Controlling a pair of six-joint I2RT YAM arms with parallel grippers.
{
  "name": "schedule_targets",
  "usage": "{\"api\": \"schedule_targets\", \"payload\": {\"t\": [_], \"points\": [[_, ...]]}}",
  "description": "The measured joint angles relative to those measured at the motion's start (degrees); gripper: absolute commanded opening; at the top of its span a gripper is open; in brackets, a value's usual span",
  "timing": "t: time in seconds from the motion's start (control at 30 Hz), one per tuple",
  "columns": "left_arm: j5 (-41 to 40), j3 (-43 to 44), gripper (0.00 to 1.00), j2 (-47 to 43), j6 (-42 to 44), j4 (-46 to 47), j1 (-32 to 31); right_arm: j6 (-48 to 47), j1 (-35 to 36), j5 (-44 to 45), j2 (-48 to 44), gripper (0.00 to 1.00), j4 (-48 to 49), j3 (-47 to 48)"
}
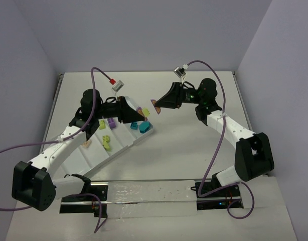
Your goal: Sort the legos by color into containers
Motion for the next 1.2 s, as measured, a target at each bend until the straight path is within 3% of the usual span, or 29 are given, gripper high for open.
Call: {"api": "schedule_targets", "payload": {"t": [0.33,0.47,0.67,0.83,1.0,1.1,1.2], "points": [[-3.0,-4.9,0.0,-5.8,1.4,-5.6,5.0,-1.0,-2.8,1.8,0.0,0.0,-2.3,0.0],[-9.7,-4.9,0.0,-8.5,2.1,-12.5,6.8,-10.4,-1.5,7.0,0.3,0.0,-17.0,2.4],[-24.4,-4.3,0.0,-16.9,3.0,-28.1,13.6,-25.4,7.2,18.0,3.3,0.0,-37.3,9.6],[-37.8,-1.1,0.0,-23.9,1.0,-40.3,19.1,-30.8,16.6,23.5,10.3,0.01,-44.4,15.0],[-44.7,0.5,0.0,-28.0,-0.7,-47.6,19.6,-33.0,22.3,26.4,21.4,0.06,-48.3,21.7],[-46.8,0.9,0.0,-28.9,-1.3,-50.8,19.6,-33.6,24.2,27.7,27.0,0.2,-50.2,25.7],[-47.7,1.1,0.0,-28.9,-1.5,-52.5,19.6,-34.0,25.5,28.9,31.3,0.5,-52.3,29.3]]}}
